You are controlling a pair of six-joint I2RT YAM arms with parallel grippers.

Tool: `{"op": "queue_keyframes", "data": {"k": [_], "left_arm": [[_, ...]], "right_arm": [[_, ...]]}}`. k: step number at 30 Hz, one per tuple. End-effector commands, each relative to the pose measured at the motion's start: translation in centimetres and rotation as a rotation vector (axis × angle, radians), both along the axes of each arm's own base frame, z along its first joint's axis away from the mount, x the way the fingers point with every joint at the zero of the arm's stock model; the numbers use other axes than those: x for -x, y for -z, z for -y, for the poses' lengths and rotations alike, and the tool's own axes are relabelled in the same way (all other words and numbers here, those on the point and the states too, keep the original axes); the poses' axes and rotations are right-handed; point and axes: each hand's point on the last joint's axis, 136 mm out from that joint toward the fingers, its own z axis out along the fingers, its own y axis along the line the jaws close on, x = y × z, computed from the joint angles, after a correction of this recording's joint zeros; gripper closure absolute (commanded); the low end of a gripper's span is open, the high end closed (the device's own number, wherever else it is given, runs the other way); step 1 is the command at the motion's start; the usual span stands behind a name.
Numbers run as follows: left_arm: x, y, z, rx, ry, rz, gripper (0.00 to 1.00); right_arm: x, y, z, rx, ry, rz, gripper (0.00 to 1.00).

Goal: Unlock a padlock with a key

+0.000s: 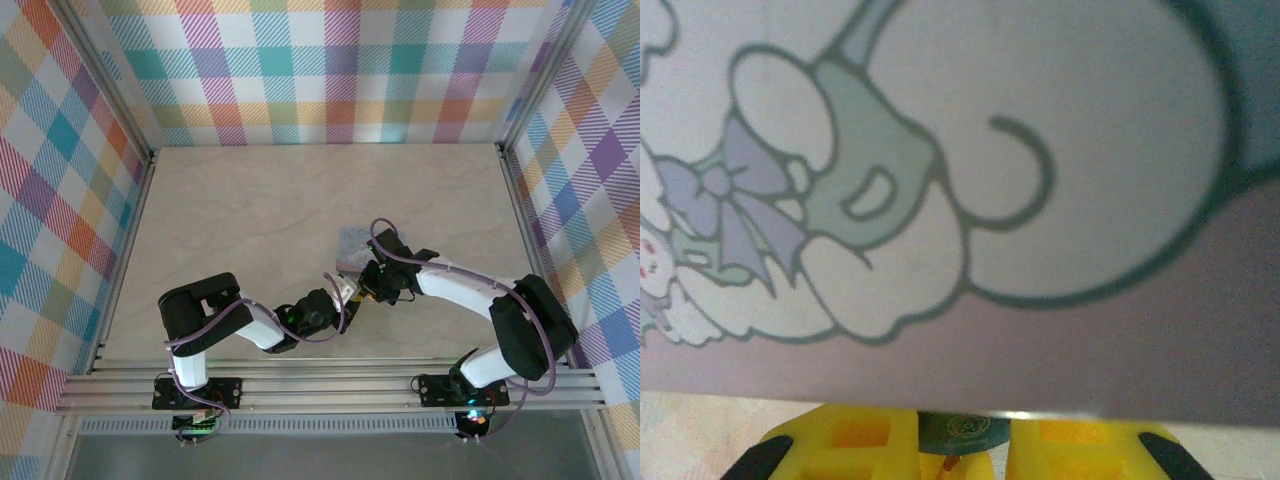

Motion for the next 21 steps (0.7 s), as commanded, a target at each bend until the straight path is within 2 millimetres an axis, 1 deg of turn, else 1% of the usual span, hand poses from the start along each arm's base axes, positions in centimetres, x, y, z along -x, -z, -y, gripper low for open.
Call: {"op": "queue_keyframes", "data": {"k": [1,5,7,10,11,15,18,21], "left_arm": [[1.2,0.2,1.1,-0.025,0.054,0.001,1.0],[0.8,-0.4,0.5,0.014,0.009,-0.025,1.0],[0.5,-0.6,0.1,0.022,-0.005,-0.029,1.0],[0.2,-0.9,-0.2,0.04,-0.022,-0.048,1.0],[0.2,-0.9,-0.3,0.046,-0.026,-0.054,1.0],[0.0,-1.0,-0.3,0.055,-0.03,-0.068,1.0],[-0.1,-1.0,-0.4,0.047,-0.038,-0.064,1.0],[-0.1,-0.9,-0.4,0.032,-0.034,-0.06,1.0]], "right_arm": [[1.1,-2.4,-3.6,-0.157,-0.117,-0.032,0.93],[0.8,-3.3,-3.0,-0.14,-0.105,0.01,0.66],[0.8,-3.8,-2.4,-0.124,-0.094,0.035,0.59],[0.8,-4.5,-1.4,-0.11,-0.068,0.074,0.46],[0.9,-4.7,-1.1,-0.11,-0.057,0.086,0.43],[1.3,-5.0,0.1,-0.118,-0.008,0.126,0.38],[1.8,-4.7,1.0,-0.123,0.03,0.136,0.38],[2.2,-4.4,1.4,-0.126,0.042,0.133,0.39]]}}
